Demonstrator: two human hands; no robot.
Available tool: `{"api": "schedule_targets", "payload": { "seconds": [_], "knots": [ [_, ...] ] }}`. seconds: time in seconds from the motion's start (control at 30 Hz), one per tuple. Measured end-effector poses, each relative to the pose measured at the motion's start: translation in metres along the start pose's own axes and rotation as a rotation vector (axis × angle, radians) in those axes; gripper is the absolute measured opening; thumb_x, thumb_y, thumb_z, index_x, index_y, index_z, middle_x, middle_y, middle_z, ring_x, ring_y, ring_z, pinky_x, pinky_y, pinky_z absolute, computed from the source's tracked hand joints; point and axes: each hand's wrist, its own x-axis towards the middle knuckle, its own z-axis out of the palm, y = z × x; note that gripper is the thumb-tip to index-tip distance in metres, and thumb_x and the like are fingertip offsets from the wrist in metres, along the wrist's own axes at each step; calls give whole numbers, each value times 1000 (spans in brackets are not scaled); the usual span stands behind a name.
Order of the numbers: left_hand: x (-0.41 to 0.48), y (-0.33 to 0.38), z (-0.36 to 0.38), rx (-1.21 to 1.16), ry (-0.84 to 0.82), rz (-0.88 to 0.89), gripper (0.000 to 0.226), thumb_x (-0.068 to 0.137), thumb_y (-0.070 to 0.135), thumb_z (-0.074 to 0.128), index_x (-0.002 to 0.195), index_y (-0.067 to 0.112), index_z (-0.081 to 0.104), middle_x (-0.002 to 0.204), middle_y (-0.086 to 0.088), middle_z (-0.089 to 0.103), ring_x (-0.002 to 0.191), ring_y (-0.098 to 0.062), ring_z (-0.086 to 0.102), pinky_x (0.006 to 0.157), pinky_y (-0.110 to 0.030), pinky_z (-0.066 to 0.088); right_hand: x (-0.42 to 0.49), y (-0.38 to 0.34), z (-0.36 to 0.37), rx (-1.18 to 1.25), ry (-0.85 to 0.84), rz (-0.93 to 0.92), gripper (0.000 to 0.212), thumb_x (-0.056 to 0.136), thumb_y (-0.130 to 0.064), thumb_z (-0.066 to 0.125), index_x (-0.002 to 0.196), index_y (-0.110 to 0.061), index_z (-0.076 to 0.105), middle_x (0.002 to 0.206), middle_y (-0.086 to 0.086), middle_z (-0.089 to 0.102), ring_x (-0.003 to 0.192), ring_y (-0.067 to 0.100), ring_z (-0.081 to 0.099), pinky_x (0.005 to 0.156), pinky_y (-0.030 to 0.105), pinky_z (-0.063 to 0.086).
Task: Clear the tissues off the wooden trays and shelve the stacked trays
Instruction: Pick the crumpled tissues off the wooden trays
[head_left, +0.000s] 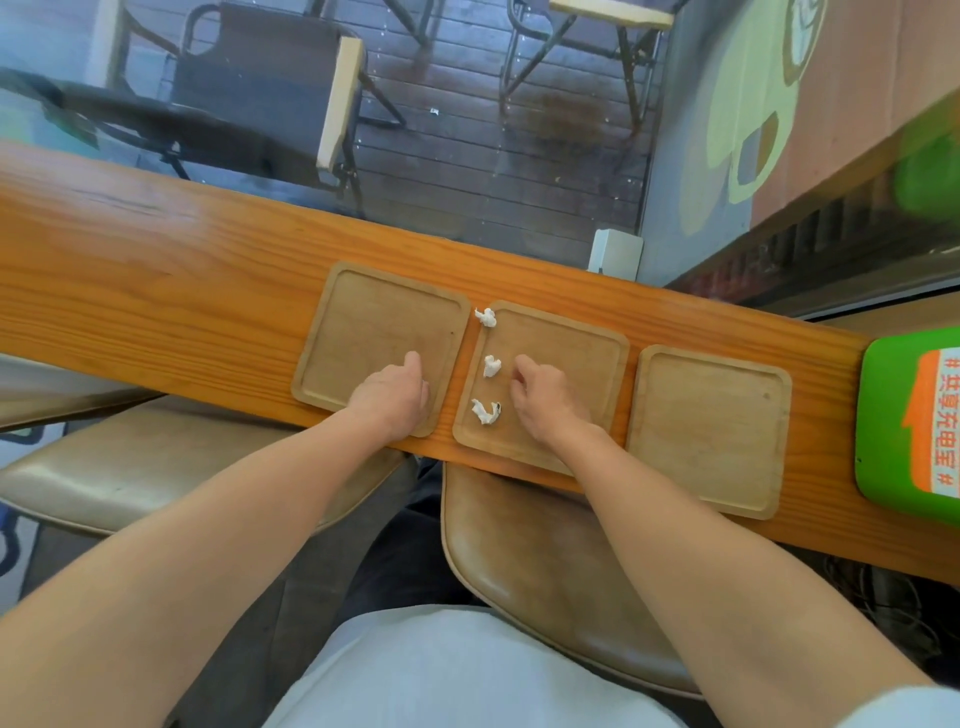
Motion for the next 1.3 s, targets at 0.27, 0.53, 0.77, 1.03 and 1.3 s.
{"api": "schedule_targets", "payload": {
  "seconds": [0.27,0.53,0.77,1.03,1.3],
  "knots": [
    [-16,2,-23,10,-17,-23,20,103,28,33,93,12,39,80,-10,51,75,-32,55,62,-41,42,0,-18,-12,86,-9,-15,39,100,-39,53,134,-28,38,108,6,56,91,26,61,80,45,56],
    [-22,16,-6,60,-23,2,20,101,31,34,97,14,44,81,-7,54,76,-30,57,65,-42,50,10,-16,-2,-99,-33,-113,18,103,-36,43,100,-20,48,91,4,49,79,26,53,60,35,41],
    [-34,24,-10,-1,-24,46,10,101,22,38,101,13,42,88,-12,59,77,-31,59,66,-43,52,-8,-11,-15,56,8,-49,27,89,-30,54,67,-17,45,88,2,46,67,17,46,55,30,37],
    [-25,37,-48,171,1,155,20,93,2,39,110,11,46,96,-8,51,82,-29,52,68,-38,45,-38,-12,-43,212,17,-19,18,79,-4,37,67,-17,34,68,6,45,62,22,37,55,34,29],
    [20,42,-66,325,95,397,17,99,18,45,115,16,50,75,3,51,68,-22,55,53,-35,44,-50,-23,-16,230,92,179,12,103,-24,40,99,-20,51,87,4,58,79,22,59,71,41,54]
  ]
}}
